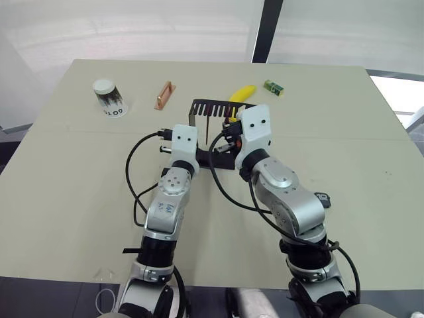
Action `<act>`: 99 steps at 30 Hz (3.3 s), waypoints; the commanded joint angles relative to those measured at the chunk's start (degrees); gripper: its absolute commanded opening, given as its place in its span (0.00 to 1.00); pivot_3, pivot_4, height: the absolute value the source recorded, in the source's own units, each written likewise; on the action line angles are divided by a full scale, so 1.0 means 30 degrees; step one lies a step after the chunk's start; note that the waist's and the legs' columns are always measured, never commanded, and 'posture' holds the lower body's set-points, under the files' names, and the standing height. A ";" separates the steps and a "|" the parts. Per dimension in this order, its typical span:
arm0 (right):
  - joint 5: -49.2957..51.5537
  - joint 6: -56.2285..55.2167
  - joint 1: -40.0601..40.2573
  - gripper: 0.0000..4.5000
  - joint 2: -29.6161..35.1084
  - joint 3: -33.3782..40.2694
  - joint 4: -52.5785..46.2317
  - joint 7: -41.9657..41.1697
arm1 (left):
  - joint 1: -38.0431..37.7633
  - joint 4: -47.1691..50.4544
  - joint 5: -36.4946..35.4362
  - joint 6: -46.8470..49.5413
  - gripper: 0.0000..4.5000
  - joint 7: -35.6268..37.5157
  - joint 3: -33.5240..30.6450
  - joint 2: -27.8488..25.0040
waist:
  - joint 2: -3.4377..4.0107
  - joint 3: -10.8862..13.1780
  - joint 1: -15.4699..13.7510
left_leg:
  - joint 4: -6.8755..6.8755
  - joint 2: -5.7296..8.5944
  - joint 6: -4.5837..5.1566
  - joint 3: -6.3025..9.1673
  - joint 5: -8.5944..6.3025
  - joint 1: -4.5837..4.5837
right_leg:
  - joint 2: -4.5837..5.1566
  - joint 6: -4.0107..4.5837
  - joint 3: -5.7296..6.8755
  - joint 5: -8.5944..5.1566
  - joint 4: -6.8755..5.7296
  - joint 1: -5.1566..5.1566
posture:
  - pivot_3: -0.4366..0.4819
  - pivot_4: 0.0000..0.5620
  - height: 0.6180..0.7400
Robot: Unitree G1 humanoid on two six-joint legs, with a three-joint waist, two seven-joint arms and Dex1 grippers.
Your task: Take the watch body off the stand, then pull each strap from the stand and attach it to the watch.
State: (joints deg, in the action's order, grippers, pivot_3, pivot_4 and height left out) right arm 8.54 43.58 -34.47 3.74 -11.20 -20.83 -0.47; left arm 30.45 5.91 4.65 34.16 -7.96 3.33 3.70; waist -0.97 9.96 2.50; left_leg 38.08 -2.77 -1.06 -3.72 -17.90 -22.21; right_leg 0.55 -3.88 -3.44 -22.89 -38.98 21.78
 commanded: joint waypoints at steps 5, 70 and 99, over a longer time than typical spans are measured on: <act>-0.0668 -0.0479 -0.0080 0.01 0.0149 -0.0278 -0.1629 -0.0498 | -0.0226 -0.0107 -0.0017 0.0083 0.00 0.0071 0.0144 0.0262 | 0.0000 0.0000 -0.0009 | -0.0002 0.0000 0.0000 0.0000 0.0000 0.0000 | 0.0000 0.0000 0.0001 0.0000 0.0001 0.0000 | 0.48 0.27 1.00; 1.0742 0.1728 0.3574 0.00 0.8014 0.6115 -0.2953 -1.1922 | -0.6322 0.8431 -1.4756 0.5983 0.98 1.6591 -0.5938 -0.9748 | -0.0015 0.0010 -0.0177 | -0.0010 0.0008 0.0007 0.0044 -0.0002 0.0018 | -0.0009 0.0004 0.0013 -0.0002 0.0163 -0.0078 | 0.48 0.27 1.00; 1.6753 0.4380 0.0658 0.00 0.9267 0.5029 0.0122 -1.5587 | 0.1471 0.3455 -1.9868 0.7260 0.61 1.6466 -0.2952 -0.8814 | -0.0015 0.0009 0.0228 | 0.0001 0.0002 0.0040 0.0077 -0.0020 -0.0010 | -0.0003 0.0002 0.0041 -0.0001 0.0129 -0.0081 | 0.48 0.27 1.00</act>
State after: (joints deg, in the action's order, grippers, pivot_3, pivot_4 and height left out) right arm 58.29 57.67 -32.12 30.90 3.75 -18.51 -45.59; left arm 33.78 15.05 -54.31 56.36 40.89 -5.76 -22.52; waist -1.02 9.99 3.18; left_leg 38.08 -2.77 -0.94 -3.49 -17.96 -22.24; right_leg 0.54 -3.88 -3.32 -22.89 -38.59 21.54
